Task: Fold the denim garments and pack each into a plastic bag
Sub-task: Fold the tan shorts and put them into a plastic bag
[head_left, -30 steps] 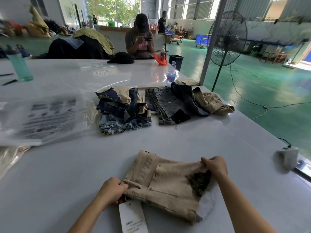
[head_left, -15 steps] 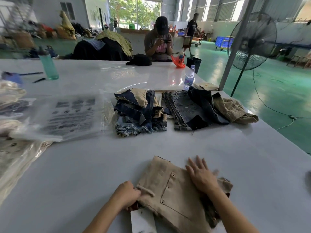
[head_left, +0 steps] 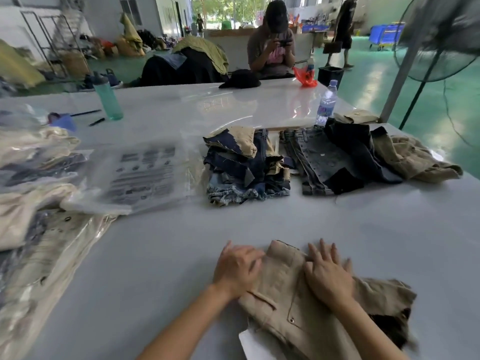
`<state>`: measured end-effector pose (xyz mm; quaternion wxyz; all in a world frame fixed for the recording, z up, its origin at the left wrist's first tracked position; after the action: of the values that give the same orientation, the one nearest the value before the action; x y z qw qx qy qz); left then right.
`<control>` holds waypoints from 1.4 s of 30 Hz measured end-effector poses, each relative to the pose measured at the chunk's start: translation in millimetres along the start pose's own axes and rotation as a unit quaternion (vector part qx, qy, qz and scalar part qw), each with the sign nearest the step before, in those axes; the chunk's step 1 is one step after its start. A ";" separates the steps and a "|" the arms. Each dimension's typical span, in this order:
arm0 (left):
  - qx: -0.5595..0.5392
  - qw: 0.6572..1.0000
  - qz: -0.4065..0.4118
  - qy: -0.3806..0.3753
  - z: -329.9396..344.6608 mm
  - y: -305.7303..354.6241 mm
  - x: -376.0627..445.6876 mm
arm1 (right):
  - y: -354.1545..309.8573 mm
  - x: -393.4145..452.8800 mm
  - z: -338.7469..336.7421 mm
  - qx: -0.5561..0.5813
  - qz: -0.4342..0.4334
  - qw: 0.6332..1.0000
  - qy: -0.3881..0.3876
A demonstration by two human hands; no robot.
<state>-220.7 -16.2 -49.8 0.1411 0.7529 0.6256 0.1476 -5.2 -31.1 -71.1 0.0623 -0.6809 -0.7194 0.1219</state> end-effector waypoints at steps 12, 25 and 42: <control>0.257 0.898 -0.357 0.019 -103.8 -220.6 128.0 | -38.0 5.5 -1.3 0.017 -0.033 0.977 0.208; 0.111 0.940 -0.312 0.081 -108.9 -230.1 149.8 | -41.0 2.8 -8.2 0.120 -0.074 0.953 0.267; -0.345 0.932 0.108 -0.022 -120.4 73.5 -9.7 | -48.9 -1.1 -30.0 0.151 -0.056 0.961 0.225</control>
<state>-204.2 -35.4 89.3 0.3890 0.7240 0.4479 0.3519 -44.6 -31.5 -29.4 0.3314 -0.6321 -0.6970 0.0692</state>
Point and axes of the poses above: each hand's wrist, its own x-axis towards the middle knuckle, its own z-axis out of the palm, y = z × x, the point moved 4 cm from there along x, towards the middle knuckle, and after that the axes turned 13 degrees about -z, right-handed, at the moved point
